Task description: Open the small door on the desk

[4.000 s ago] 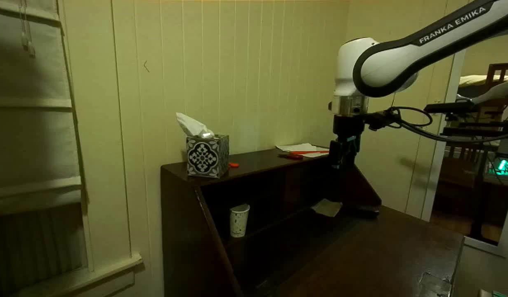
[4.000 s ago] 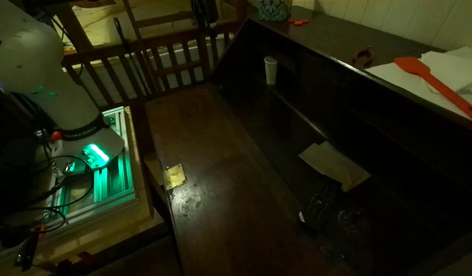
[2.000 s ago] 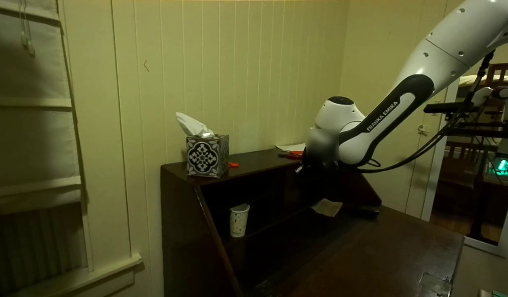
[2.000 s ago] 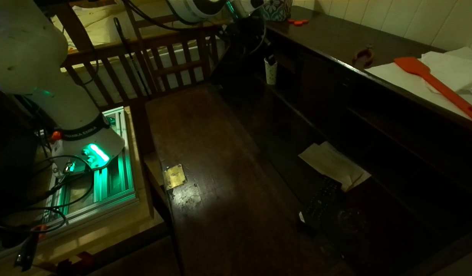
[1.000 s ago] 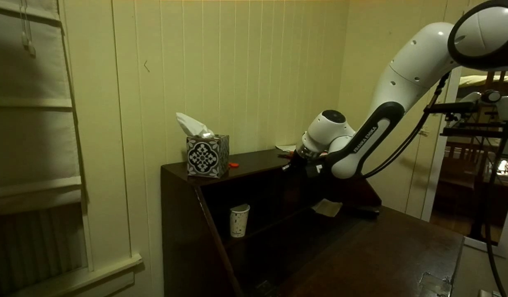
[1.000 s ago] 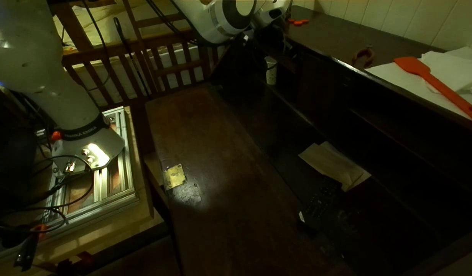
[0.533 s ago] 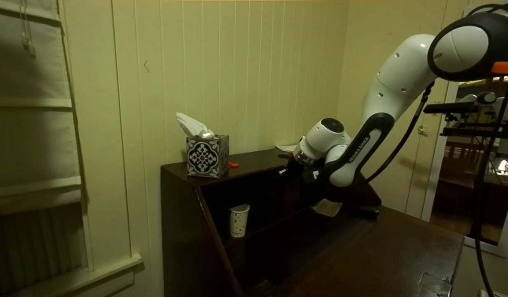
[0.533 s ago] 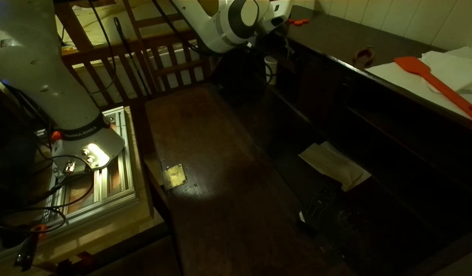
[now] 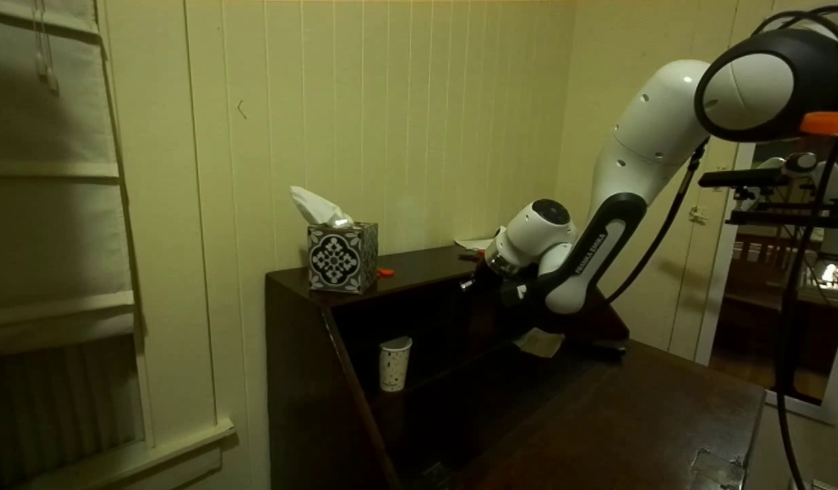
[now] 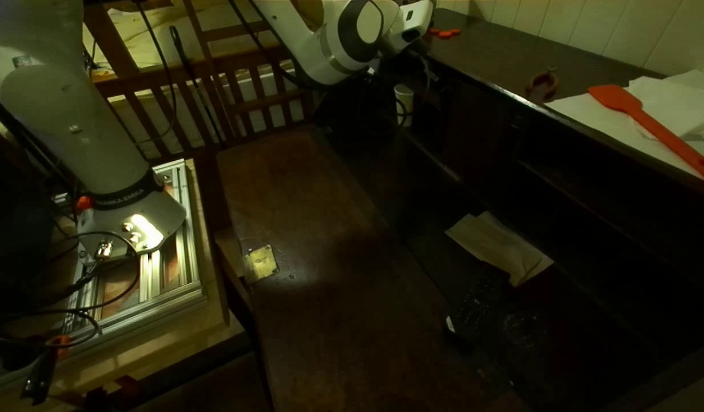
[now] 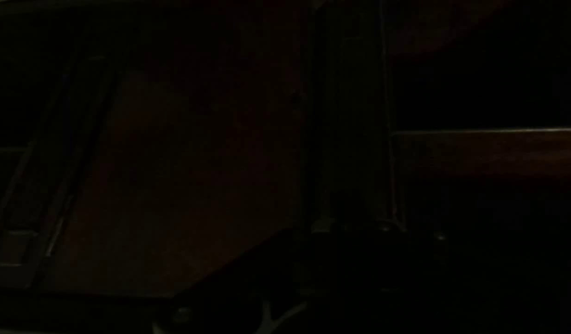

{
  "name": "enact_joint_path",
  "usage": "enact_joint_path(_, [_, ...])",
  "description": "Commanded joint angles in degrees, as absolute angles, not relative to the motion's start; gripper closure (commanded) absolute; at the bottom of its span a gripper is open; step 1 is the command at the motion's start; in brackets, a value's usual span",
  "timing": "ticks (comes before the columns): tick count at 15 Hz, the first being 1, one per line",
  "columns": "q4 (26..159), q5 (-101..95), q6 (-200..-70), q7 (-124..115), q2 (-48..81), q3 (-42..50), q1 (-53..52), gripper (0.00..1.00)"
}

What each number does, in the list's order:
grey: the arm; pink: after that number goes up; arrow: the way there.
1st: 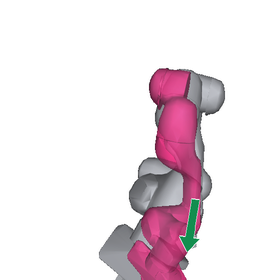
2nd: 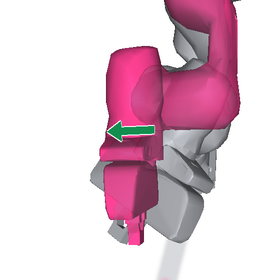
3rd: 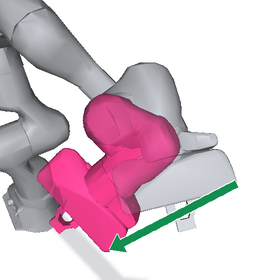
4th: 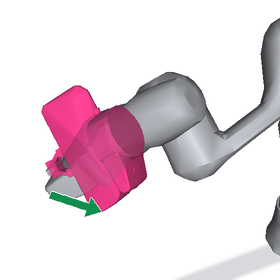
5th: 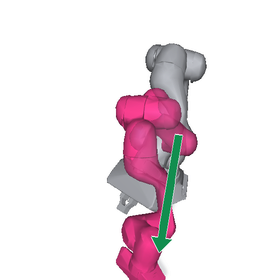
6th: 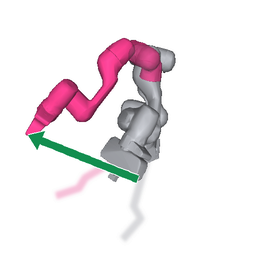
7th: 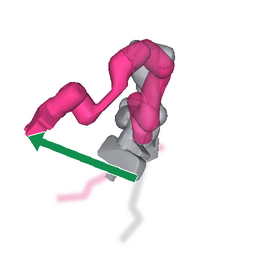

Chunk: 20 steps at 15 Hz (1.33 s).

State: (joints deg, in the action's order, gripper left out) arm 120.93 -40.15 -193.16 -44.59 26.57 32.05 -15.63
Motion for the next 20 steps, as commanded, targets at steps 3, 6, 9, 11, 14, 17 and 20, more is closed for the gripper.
enact_joint_path(3, [119.98, -34.95, -194.61, -46.73, 30.33, 39.80, -22.05, 1.00])
enact_joint_path(6, [121.14, -33.25, -194.30, -47.40, 30.55, 41.30, -23.34, 1.00])
enact_joint_path(9, [121.20, -31.72, -194.71, -47.37, 31.30, 43.44, -25.46, 1.00])
enact_joint_path(11, [121.63, -31.39, -194.19, -47.86, 31.21, 43.97, -26.22, 1.00])
enact_joint_path(14, [124.10, -31.61, -190.12, -49.08, 28.22, 42.92, -26.64, 1.00])
enact_joint_path(17, [126.60, -31.60, -186.89, -50.60, 26.50, 44.67, -28.89, 1.00])
enact_joint_path(20, [130.56, -31.91, -184.26, -52.42, 24.45, 48.97, -32.63, 1.00])
